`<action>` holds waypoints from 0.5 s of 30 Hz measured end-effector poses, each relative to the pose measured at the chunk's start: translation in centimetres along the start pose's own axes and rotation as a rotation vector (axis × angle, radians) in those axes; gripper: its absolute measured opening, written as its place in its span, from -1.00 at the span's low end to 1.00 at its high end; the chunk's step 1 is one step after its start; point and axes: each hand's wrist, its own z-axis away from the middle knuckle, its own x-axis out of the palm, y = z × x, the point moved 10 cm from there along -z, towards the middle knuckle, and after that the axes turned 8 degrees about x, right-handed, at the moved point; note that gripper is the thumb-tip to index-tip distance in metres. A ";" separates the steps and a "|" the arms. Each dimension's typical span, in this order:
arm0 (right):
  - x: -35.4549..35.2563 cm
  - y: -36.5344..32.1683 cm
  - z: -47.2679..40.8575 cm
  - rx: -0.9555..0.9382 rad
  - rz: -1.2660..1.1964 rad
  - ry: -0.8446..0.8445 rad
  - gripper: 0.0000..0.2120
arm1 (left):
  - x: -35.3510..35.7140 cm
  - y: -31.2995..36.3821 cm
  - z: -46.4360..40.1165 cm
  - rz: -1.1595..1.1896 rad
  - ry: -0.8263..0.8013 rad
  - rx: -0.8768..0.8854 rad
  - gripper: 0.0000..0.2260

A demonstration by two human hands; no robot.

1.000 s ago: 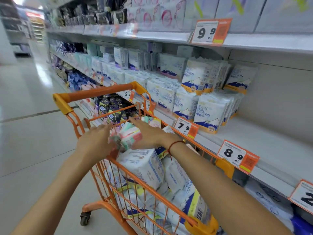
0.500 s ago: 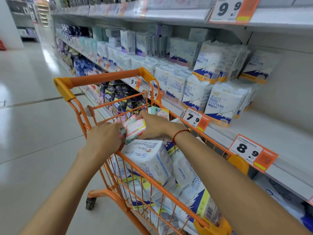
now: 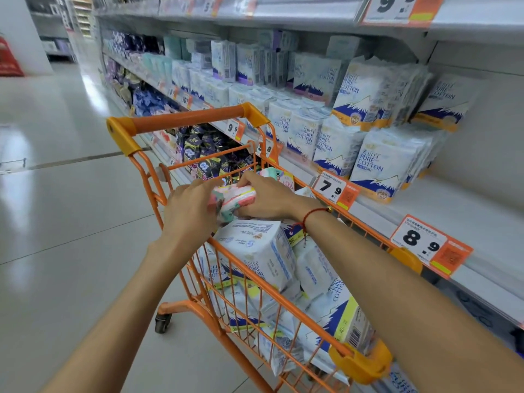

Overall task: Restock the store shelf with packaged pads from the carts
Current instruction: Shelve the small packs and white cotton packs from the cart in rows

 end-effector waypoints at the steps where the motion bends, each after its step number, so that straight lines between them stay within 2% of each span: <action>1: -0.5 -0.1 0.3 -0.013 -0.055 0.033 -0.51 | -0.4 -0.1 0.0 0.053 0.034 -0.001 -0.56; 5: -4.0 -0.2 2.4 -0.051 -0.286 0.196 -0.42 | -2.8 0.1 0.3 0.270 0.187 -0.021 -0.55; 8: -6.6 0.8 5.1 -0.076 -0.349 0.313 -0.47 | -5.0 1.6 0.3 0.419 0.293 0.011 -0.57; 10: -8.2 2.2 7.6 -0.057 -0.391 0.375 -0.49 | -5.9 3.5 -0.1 0.496 0.305 0.062 -0.59; 15: -10.8 7.5 13.9 0.007 -0.569 0.448 -0.53 | -5.1 9.8 -1.6 0.599 0.220 0.166 -0.63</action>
